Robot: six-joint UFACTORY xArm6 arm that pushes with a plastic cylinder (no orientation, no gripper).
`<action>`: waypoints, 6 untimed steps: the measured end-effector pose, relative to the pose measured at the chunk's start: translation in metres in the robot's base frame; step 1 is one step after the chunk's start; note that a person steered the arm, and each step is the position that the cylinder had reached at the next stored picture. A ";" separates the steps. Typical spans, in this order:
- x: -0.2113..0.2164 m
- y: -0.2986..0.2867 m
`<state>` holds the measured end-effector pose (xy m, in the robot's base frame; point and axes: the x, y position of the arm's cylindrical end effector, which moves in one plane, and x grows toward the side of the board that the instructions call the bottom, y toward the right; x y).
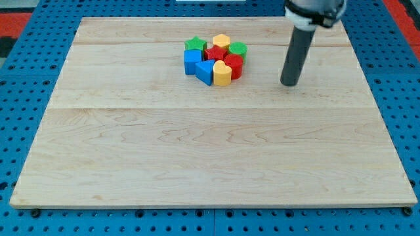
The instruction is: Push the green circle into green star
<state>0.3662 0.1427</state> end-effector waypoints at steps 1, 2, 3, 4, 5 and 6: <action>-0.037 -0.006; -0.064 -0.014; -0.066 -0.045; -0.061 -0.083; -0.073 -0.116; -0.101 -0.085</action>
